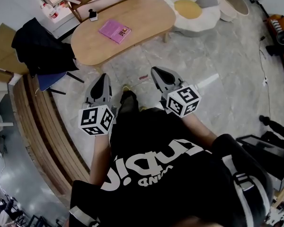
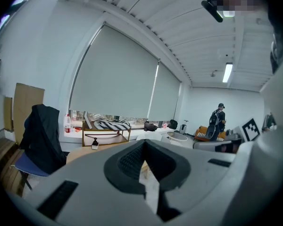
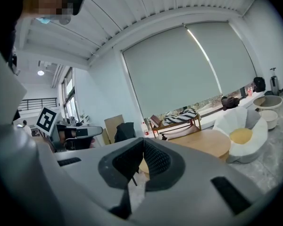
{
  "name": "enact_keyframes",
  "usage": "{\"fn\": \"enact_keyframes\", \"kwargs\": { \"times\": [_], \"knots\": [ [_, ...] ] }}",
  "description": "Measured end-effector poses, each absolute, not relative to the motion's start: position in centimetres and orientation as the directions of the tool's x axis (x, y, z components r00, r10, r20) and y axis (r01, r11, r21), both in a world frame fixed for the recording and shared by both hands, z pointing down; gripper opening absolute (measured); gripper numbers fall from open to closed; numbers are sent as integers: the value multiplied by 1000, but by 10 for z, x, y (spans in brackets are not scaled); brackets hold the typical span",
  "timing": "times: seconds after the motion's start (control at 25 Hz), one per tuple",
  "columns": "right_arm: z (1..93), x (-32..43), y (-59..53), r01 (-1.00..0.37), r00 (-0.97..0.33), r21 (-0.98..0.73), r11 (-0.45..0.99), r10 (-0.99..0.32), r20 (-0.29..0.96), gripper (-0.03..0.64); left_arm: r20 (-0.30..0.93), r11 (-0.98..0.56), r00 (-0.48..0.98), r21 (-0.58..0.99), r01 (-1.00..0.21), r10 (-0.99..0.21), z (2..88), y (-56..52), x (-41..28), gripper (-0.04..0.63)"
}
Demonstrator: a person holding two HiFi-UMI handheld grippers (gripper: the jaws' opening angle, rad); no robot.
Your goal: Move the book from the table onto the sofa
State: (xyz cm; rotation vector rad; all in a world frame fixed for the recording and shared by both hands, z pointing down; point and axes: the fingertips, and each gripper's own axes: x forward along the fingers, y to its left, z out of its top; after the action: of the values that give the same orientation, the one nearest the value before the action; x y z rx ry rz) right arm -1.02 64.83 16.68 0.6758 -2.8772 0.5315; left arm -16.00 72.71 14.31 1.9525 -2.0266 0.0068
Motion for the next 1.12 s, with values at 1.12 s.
{"fn": "enact_keyframes", "kwargs": {
  "times": [1.12],
  "knots": [
    [189,-153,428,-504,-859,-314,805,-426,285,2,262,44,38,301,-953,-964,175,499,-304,8]
  ]
}}
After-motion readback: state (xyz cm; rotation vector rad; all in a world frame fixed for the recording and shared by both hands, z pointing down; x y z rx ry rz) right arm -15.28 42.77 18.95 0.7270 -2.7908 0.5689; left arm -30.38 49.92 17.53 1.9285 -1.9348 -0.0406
